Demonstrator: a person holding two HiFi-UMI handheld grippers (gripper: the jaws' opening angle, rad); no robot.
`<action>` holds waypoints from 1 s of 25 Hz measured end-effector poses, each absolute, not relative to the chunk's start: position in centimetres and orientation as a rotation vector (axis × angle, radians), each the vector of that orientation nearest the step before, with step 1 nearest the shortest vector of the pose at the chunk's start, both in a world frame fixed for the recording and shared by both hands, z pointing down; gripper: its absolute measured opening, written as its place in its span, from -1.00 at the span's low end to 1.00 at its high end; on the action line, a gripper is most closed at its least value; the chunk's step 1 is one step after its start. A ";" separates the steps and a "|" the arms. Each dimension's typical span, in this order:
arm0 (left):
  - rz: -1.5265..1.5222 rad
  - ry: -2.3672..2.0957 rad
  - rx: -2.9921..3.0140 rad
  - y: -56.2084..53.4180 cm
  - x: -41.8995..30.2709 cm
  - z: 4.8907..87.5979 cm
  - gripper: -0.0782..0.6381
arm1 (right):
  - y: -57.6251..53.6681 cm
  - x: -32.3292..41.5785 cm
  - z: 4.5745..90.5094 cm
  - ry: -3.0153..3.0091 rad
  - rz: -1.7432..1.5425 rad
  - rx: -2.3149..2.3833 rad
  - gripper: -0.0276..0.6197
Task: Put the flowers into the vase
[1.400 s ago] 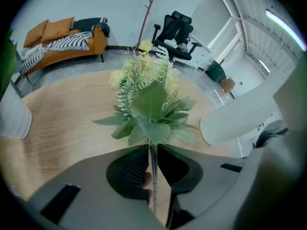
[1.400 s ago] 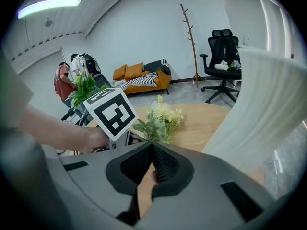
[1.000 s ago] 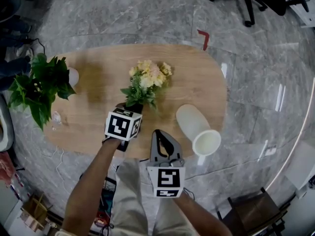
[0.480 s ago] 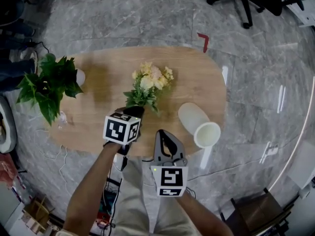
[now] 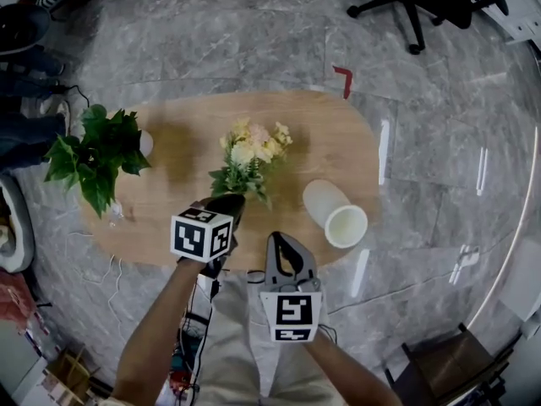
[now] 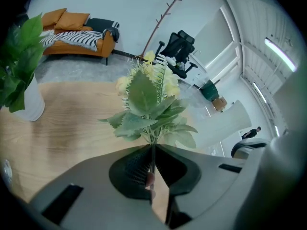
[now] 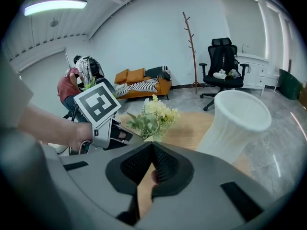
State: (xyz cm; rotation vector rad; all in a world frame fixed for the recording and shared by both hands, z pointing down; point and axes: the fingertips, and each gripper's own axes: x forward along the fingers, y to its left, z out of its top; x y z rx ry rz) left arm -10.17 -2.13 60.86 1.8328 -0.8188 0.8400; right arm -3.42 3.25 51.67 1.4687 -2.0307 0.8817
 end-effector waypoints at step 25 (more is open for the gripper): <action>0.598 -0.977 2.214 -4.2 -5.8 47.7 -0.69 | 5.6 0.8 47.2 -2.127 0.750 1.436 -0.91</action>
